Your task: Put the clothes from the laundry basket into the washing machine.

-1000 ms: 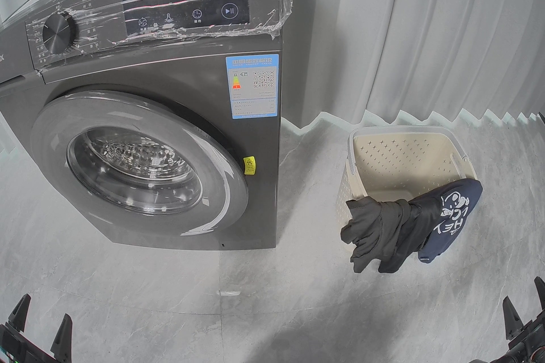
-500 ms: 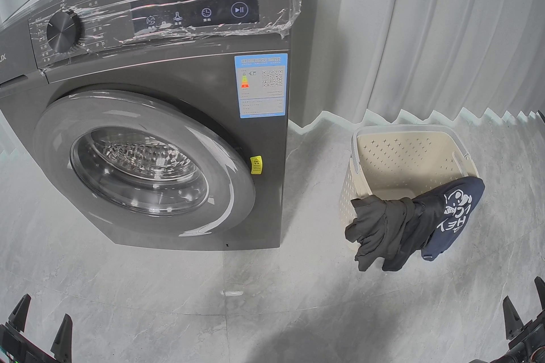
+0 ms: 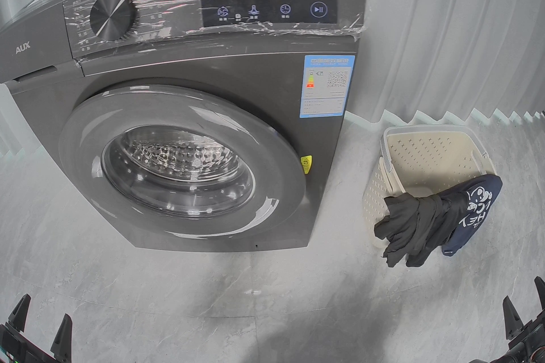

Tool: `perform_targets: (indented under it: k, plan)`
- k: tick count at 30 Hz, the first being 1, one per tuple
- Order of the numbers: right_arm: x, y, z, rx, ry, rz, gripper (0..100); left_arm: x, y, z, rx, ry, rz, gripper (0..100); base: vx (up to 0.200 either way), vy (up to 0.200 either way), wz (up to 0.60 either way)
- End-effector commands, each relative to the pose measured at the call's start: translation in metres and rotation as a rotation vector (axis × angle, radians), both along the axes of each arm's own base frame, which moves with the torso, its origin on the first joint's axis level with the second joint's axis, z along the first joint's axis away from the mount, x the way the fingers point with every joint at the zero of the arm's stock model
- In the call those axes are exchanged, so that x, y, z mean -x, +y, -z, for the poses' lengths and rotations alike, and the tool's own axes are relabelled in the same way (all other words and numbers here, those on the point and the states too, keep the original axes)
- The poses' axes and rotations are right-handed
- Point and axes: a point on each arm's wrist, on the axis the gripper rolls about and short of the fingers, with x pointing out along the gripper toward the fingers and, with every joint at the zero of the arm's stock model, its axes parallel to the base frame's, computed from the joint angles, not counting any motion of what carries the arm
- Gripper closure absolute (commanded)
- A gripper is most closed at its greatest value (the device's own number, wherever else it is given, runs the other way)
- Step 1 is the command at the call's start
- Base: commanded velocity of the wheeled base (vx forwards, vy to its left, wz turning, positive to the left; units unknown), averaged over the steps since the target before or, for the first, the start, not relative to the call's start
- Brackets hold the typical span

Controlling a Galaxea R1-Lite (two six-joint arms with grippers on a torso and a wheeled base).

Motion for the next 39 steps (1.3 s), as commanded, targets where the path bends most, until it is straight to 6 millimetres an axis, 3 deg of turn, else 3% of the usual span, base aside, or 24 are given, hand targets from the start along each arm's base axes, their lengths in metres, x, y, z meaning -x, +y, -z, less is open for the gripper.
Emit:
perform_targets:
  k: [1,22,31,39]
  plan:
    - [0.0000,0.0000,0.0021,0.000,0.000,0.000,0,-0.0003,0.0000,0.0043,0.000,0.004,-0.001,0,0.000,0.000,0.00]
    - [0.0000,0.0000,0.0021,0.000,0.000,0.000,0,-0.0003,0.0000,0.0043,0.000,0.004,-0.001,0,0.000,0.000,0.00]
    - [-0.0001,0.0000,0.0020,0.000,0.001,0.000,0,-0.0003,0.0000,0.0043,0.000,0.004,-0.001,0,0.000,0.200,0.00]
    - [-0.0001,0.0000,0.0020,0.000,0.001,0.000,0,-0.0003,0.0000,0.0043,0.000,0.004,-0.001,0,0.000,0.000,0.22]
